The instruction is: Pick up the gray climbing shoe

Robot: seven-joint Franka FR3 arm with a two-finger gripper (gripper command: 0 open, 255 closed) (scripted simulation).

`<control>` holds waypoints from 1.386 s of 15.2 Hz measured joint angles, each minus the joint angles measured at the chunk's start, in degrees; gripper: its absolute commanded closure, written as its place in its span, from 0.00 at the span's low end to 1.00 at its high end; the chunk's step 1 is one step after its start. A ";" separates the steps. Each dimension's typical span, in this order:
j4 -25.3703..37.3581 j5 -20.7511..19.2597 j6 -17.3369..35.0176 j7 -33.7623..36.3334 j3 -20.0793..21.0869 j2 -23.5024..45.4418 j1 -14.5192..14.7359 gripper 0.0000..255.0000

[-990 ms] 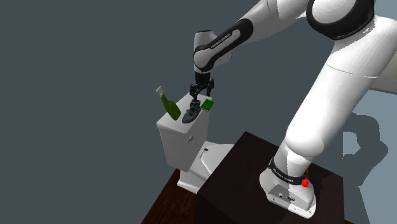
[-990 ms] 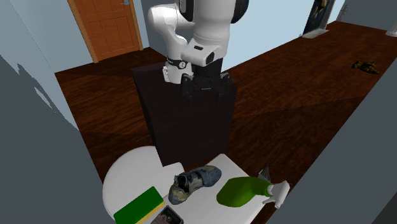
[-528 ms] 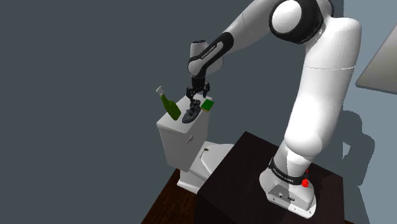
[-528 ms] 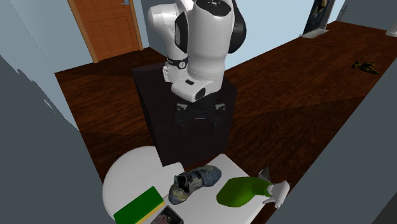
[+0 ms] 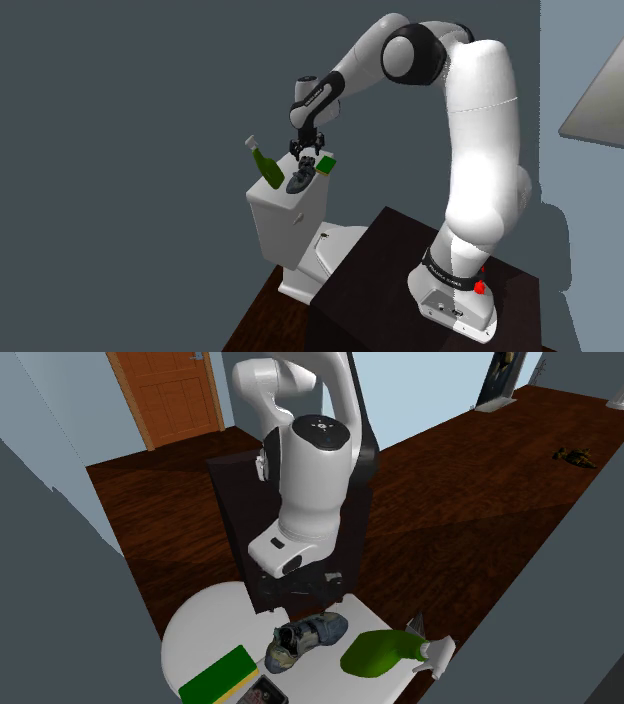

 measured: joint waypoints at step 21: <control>10.98 0.93 3.79 2.09 -0.99 13.40 -1.67 1.00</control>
